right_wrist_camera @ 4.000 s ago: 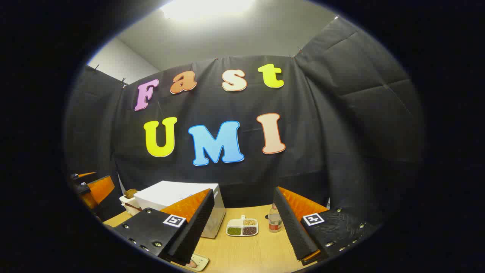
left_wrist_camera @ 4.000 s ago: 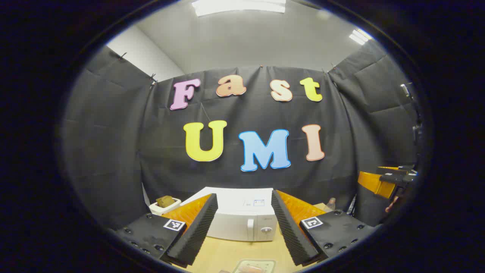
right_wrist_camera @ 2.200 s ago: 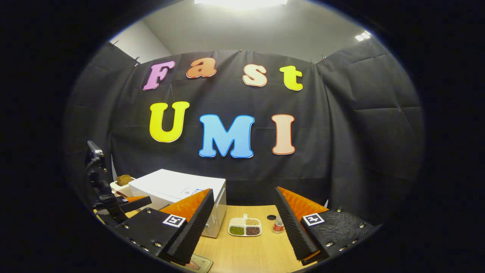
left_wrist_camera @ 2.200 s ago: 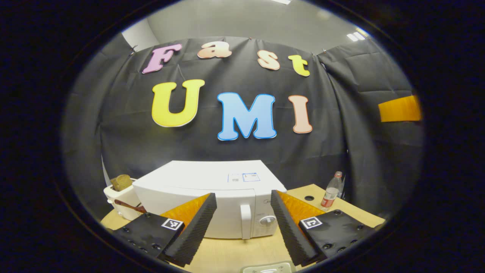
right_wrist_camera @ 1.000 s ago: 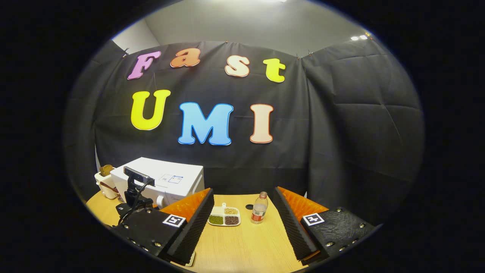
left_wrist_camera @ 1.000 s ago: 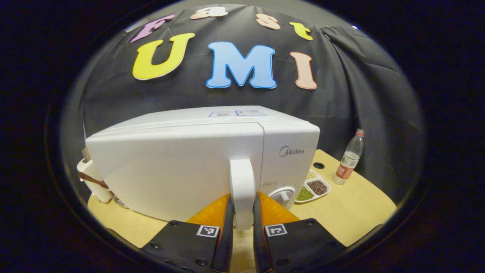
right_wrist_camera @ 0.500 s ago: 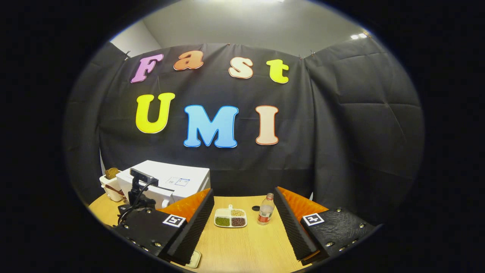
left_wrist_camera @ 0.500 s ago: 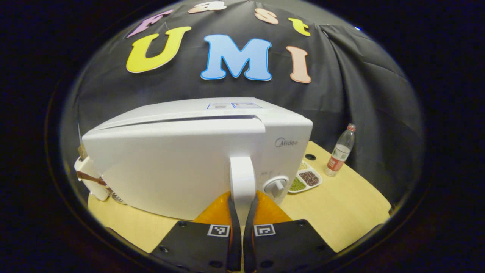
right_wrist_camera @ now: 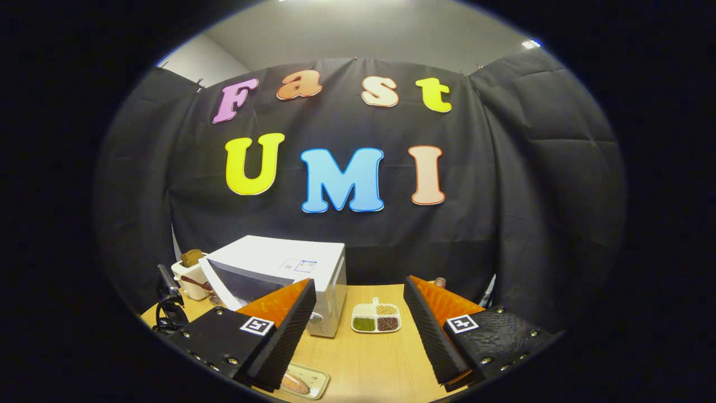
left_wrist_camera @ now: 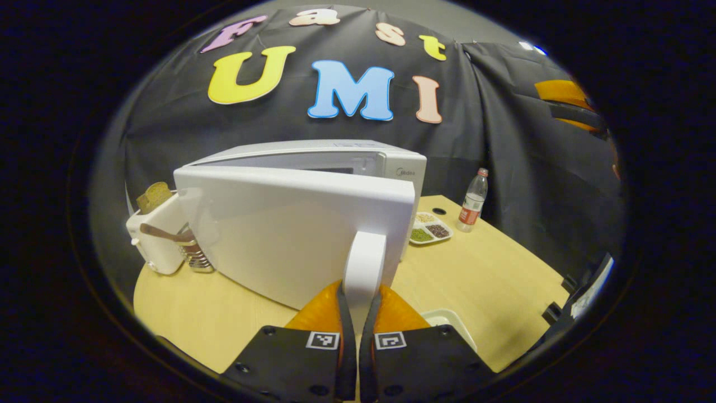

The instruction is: Open the microwave oven with the left hand, put the food in, and close the microwave oven.

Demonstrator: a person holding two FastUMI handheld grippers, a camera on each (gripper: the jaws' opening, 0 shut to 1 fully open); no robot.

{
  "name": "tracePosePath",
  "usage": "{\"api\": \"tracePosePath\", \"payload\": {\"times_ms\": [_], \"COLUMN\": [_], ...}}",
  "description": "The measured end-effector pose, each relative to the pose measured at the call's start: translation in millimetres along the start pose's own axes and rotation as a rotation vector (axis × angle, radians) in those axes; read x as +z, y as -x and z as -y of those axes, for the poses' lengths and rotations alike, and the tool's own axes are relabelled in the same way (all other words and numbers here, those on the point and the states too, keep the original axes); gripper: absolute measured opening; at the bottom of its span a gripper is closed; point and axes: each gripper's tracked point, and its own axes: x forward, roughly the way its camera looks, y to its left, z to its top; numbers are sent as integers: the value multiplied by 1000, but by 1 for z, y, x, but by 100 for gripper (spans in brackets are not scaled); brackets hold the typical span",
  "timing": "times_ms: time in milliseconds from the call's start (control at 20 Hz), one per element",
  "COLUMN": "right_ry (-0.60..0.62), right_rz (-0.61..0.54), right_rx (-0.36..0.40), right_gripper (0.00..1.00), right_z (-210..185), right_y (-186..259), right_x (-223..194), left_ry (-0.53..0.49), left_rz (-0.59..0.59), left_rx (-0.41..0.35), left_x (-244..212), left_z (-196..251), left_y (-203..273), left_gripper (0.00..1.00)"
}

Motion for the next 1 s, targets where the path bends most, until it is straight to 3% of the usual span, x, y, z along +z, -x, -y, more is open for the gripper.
{"api": "tracePosePath", "payload": {"times_ms": [300,550,700,1000], "right_ry": [53,150,130,145], "right_rz": [-16,-45,-59,-129], "right_rx": [107,276,357,433], "right_gripper": [96,96,96,96], "right_z": [-67,-142,-178,-217], "right_y": [-4,-2,3,19], "right_x": [-8,-24,-30,-58], "left_ry": [-53,-57,-54,-58], "left_rz": [11,43,74,62], "left_rx": [-43,-76,-65,-31], "left_x": [-27,-47,-58,-75], "left_z": [-35,-76,-103,-152], "left_y": [57,100,121,150], "left_gripper": [9,9,9,7]}}
